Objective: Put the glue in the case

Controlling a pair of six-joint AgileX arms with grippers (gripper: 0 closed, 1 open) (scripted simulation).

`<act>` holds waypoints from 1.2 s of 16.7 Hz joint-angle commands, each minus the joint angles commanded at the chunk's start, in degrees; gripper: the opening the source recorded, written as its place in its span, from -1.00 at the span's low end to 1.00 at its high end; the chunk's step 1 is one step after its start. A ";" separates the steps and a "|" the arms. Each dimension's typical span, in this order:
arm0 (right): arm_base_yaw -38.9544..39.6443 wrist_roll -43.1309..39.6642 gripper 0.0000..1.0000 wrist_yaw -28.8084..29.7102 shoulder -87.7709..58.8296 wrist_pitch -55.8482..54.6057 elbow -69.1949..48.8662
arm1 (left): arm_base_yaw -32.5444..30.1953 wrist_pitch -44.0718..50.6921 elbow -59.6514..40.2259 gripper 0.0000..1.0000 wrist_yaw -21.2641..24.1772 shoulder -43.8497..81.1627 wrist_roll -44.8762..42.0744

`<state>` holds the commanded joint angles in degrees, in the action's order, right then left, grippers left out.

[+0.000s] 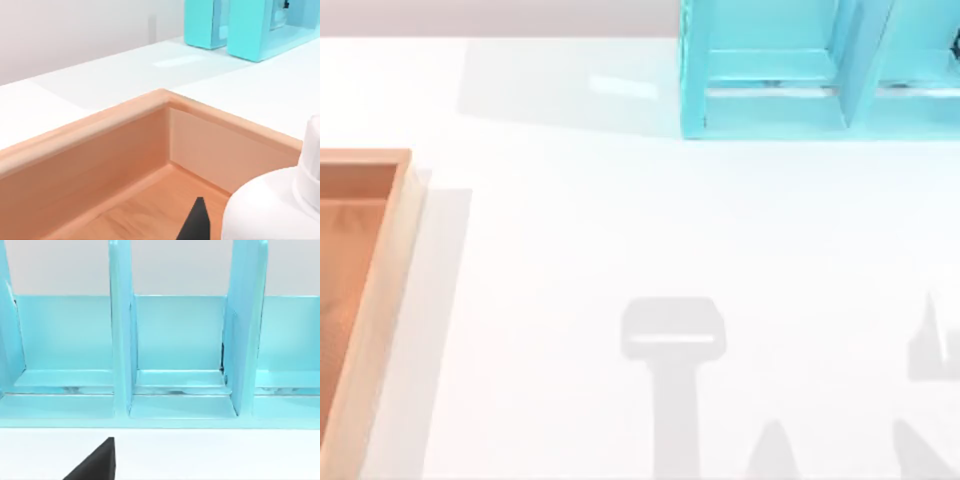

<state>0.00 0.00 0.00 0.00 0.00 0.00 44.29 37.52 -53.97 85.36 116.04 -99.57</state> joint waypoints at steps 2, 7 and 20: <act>0.00 0.00 1.00 0.00 0.00 0.00 0.00 | 0.00 0.00 0.00 -1.00 0.00 0.00 0.00; 0.00 0.00 1.00 0.00 0.00 0.00 0.00 | 0.00 0.00 0.00 -0.25 0.00 0.00 0.00; 0.00 0.00 1.00 0.00 0.00 0.00 0.00 | 0.00 0.00 0.00 1.00 0.00 0.00 0.00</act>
<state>0.00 0.00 0.00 0.00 0.00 0.00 44.29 37.52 -53.97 85.36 116.04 -99.57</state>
